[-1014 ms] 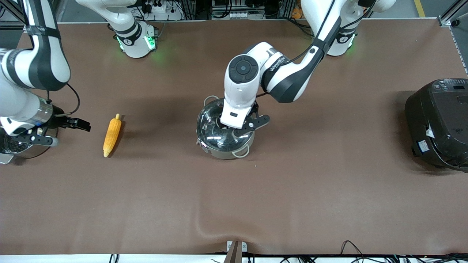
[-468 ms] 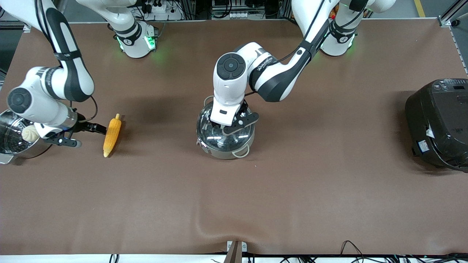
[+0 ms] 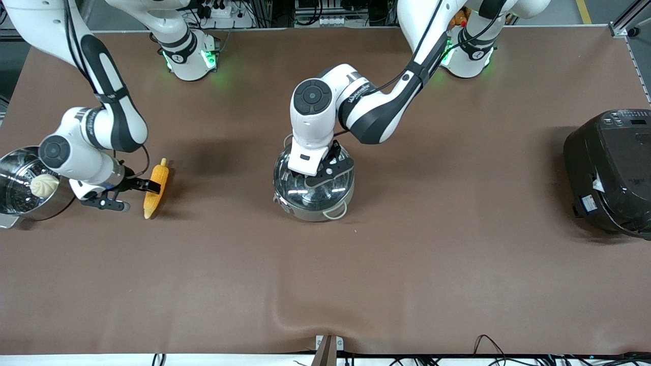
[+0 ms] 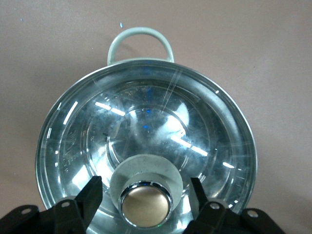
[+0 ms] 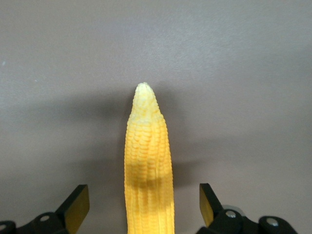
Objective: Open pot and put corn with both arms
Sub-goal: 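Grasp the lid knob with the left gripper while the right gripper grasps the corn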
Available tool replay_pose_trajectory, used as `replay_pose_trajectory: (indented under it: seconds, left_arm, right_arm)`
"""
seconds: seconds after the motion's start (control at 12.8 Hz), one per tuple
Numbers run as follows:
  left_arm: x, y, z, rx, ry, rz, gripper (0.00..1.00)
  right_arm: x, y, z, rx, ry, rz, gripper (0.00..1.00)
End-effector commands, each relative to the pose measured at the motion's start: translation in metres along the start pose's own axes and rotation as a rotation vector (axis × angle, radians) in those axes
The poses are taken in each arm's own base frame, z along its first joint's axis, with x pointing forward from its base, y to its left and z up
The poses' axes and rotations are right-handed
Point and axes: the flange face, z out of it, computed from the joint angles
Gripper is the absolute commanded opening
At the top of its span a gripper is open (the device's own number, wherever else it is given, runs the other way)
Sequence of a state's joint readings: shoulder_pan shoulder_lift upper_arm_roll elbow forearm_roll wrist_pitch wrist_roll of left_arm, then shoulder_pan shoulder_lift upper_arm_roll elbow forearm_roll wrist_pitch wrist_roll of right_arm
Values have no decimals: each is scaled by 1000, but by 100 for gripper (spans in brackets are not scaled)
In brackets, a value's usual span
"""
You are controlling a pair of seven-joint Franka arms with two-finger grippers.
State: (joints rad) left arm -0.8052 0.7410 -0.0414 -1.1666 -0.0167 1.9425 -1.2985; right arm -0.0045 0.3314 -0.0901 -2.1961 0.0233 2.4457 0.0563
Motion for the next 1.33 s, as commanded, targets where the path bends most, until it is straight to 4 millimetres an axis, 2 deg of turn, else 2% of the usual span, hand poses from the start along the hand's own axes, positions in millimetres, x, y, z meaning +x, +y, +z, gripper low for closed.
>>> replay_pose_trajectory:
  seconds: [0.0,0.16,0.31,0.47,0.7,0.78,0.86,1.01,1.17,1.25]
  left_arm:
    - [-3,6,7,-2,4,-16,79]
    - [-10,7,16,12,3,-5,72]
    - [-14,7,18,16,-1,-1,70]
    - [-14,6,20,28,-3,-1,52]
    - [-12,5,11,19,-2,-2,39]
    - [-11,5,8,16,-1,-4,19]
    - [-11,5,7,15,1,-5,0]
    - [-9,2,-12,13,4,-6,0]
    - [2,-9,-57,4,20,-1,0]
    - [13,-19,-81,-1,31,18,0]
  right_arm:
    - [1,-6,12,11,3,9,100]
    - [0,-5,25,7,-7,8,100]
    - [0,-6,33,5,-10,5,100]
    - [-1,-6,40,3,-15,5,100]
    - [-3,-6,46,1,-31,3,100]
    - [-3,-6,46,1,-34,3,100]
    - [-4,-9,47,0,-39,-9,93]
    - [-4,-15,48,-1,-40,-26,78]
    - [-4,-15,47,-2,-39,-36,45]
    - [-2,-15,45,-1,-34,-36,23]
